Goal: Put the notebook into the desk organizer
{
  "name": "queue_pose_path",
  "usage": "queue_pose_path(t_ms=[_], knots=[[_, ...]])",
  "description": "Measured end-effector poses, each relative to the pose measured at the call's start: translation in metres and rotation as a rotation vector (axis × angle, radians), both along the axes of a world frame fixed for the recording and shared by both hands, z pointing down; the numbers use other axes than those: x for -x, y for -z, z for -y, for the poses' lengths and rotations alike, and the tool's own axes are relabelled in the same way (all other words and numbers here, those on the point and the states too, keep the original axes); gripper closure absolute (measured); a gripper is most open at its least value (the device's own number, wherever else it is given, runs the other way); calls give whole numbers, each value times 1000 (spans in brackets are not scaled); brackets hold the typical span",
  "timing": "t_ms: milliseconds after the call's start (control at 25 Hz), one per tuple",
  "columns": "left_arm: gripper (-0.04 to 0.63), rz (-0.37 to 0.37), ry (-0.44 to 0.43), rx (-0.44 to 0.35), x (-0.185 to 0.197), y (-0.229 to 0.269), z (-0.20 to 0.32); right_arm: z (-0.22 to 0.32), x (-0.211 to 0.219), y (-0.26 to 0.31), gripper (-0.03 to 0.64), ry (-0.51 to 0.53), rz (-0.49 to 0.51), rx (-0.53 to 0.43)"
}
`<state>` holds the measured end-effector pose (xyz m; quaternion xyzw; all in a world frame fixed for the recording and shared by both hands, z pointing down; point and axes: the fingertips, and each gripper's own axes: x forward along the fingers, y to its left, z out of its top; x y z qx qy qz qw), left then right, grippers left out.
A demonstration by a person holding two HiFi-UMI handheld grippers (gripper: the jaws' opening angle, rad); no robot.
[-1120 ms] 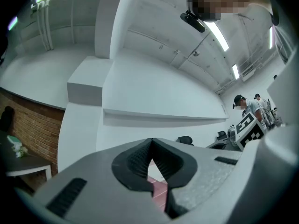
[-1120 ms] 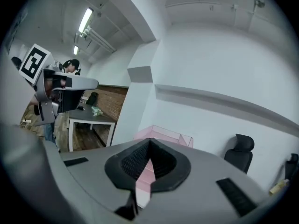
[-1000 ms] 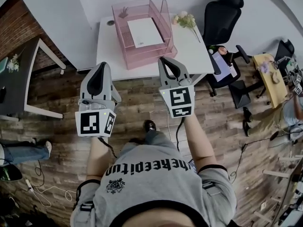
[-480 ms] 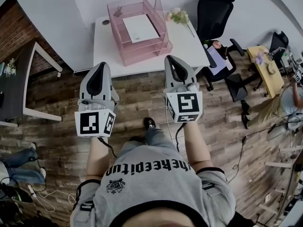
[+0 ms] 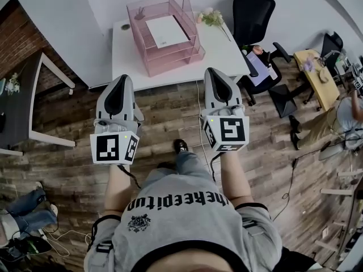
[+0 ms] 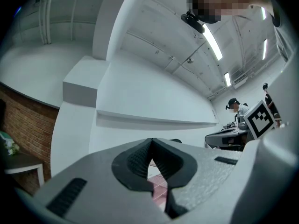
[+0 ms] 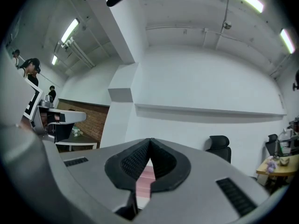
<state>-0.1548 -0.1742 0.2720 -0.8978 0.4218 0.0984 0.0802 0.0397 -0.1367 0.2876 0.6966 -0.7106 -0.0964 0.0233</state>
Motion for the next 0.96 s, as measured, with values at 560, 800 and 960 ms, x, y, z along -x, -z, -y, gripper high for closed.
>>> queue_pose_path(t_ms=[560,800,960], knots=[[591,-6,5,0,12,-1,-8,-12,14,-6,615,-7,12,8],[591,-9,-2,5,13,-3,-6,-11,16,-7,615,-7,8,13],[591,-9,-3,6,14,-4,-5,-10,17,-7,615,-7,9,13]])
